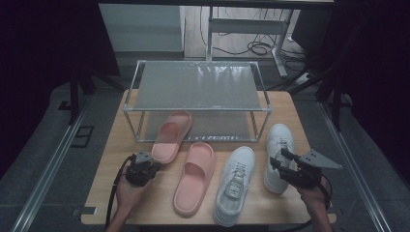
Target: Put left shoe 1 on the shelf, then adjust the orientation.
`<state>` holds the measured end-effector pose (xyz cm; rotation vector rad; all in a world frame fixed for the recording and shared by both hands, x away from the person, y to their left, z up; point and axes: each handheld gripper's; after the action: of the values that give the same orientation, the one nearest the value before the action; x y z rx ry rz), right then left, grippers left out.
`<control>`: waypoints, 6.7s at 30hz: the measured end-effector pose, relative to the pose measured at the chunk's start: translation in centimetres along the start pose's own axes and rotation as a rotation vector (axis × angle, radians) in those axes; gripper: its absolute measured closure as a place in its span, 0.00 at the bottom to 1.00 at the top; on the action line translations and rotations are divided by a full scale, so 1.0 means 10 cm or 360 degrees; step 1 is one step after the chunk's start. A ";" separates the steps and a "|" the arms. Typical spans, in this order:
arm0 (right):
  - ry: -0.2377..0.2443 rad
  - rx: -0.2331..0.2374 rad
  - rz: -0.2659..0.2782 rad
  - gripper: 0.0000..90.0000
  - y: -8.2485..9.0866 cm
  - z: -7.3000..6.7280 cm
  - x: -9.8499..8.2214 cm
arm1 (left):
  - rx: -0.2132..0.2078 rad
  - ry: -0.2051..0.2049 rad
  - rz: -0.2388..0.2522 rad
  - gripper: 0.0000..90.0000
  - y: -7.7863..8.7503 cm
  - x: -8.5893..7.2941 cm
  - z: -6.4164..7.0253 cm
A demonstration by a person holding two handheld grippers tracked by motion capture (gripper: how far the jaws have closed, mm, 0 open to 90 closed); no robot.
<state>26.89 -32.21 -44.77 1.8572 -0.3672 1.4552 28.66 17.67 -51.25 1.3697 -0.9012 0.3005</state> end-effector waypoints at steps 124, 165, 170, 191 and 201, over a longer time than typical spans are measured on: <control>-0.0004 -0.0003 -0.0005 0.49 0.00 0.01 -0.01 | -0.0059 0.0079 0.0077 0.98 -0.26 0.30 0.22; 0.0010 0.0011 -0.0027 0.49 -0.06 -0.03 -0.02 | -0.0250 -0.0032 0.0124 0.98 0.28 -0.04 0.47; 0.0008 0.0007 -0.0034 0.49 -0.06 -0.02 -0.02 | -0.0281 -0.0058 0.0131 0.98 0.29 -0.01 0.54; 0.0021 0.0008 -0.0025 0.49 -0.05 -0.03 -0.01 | -0.0427 -0.0192 0.0073 0.98 0.21 -0.03 0.94; 0.0018 0.0006 -0.0023 0.49 -0.04 -0.02 -0.02 | -0.0392 -0.0166 0.0083 0.98 0.26 -0.05 0.84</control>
<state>26.94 -31.80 -45.06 1.8501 -0.3453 1.4568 23.50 10.63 -50.26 1.1438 -1.0261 0.1525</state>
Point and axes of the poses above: each handheld gripper's, and its own axes: y roughly backward along the jaws, x roughly out of its top, z roughly to its right, and after that the axes turned 12 degrees about x, right-handed
